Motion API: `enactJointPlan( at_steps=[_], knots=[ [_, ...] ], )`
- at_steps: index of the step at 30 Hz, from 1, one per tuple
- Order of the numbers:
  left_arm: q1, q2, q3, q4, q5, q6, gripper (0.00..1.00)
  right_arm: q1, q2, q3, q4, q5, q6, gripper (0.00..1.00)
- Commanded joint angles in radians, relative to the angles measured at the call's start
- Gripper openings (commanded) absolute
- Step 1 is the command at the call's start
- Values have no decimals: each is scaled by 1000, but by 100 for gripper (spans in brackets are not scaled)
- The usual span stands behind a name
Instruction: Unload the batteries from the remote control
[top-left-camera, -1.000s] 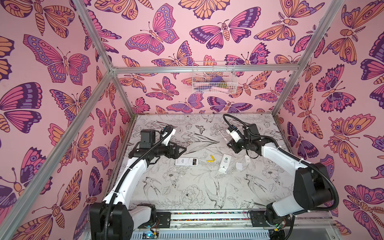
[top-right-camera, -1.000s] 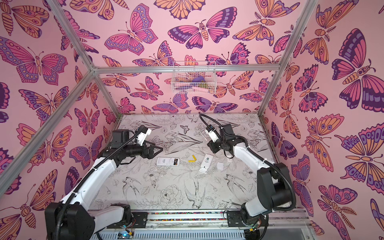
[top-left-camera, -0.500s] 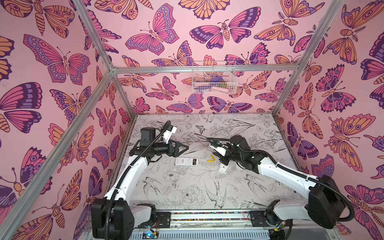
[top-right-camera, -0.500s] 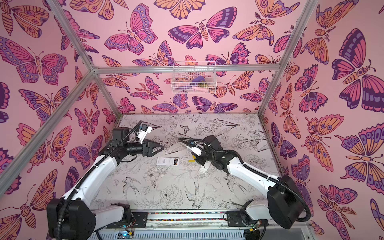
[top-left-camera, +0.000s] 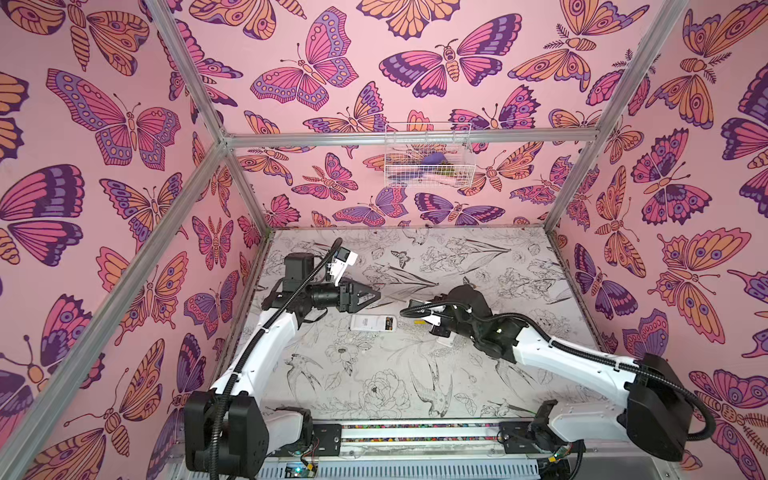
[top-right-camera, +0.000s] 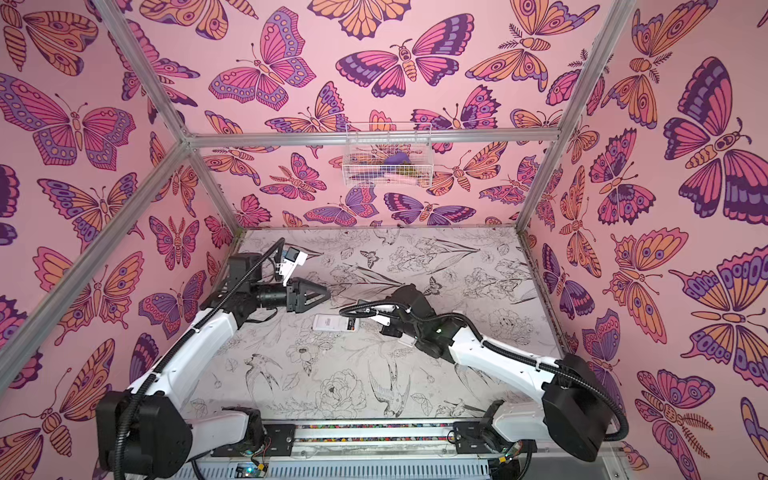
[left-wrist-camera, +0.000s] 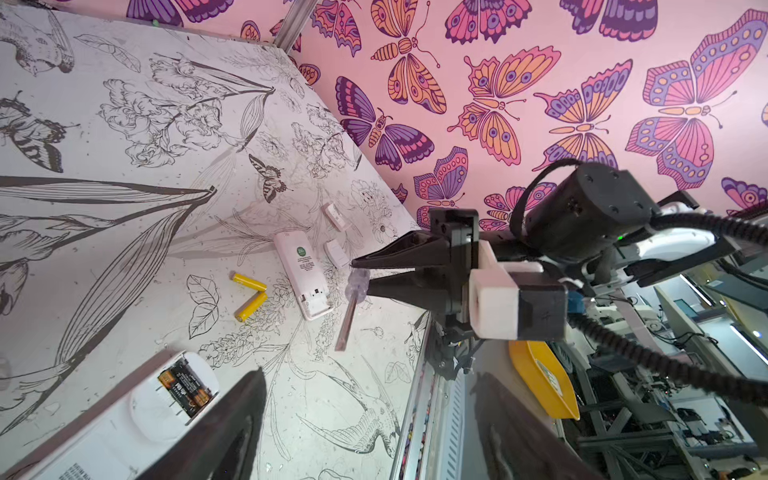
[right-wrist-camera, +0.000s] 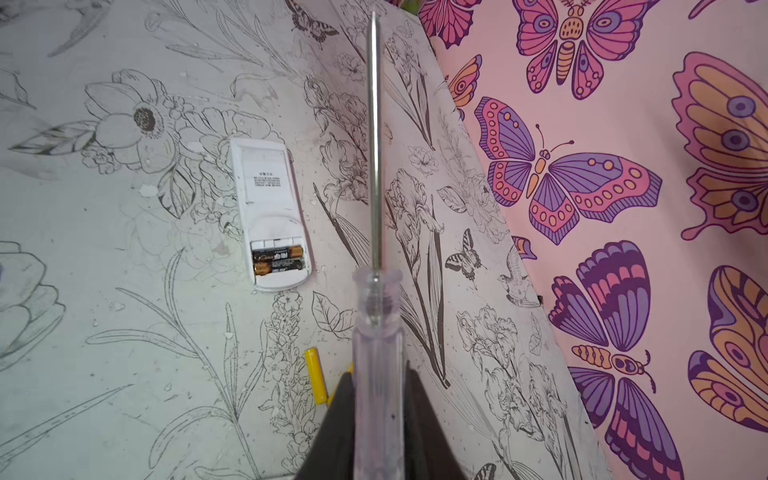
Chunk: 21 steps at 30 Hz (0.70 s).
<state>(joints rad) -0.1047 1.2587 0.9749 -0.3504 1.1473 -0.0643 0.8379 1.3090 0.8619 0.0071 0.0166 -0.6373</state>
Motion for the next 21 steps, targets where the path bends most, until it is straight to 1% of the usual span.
enactJointPlan(
  at_steps=[1, 6, 10, 13, 17, 20, 21],
  knots=[
    [6, 3, 54, -105, -4, 107, 79, -7, -6, 68, -98, -149, 55, 0],
    [1, -4, 32, -116, 80, 143, 73, -53, 48, 165, -224, -381, 178, 0],
    [2, -6, 63, -189, 102, 229, 68, -69, 79, 204, -271, -500, 233, 0],
    [0, -2, 70, -222, 117, 266, 65, -72, 97, 222, -297, -540, 248, 0],
    [-14, -7, 58, -237, 122, 304, 59, -74, 108, 223, -296, -550, 256, 0],
    [-23, -2, 54, -239, 104, 307, 50, -74, 107, 229, -293, -554, 266, 0],
    [-29, -2, 52, -240, 95, 312, 48, -74, 106, 229, -289, -555, 270, 0]
  ],
)
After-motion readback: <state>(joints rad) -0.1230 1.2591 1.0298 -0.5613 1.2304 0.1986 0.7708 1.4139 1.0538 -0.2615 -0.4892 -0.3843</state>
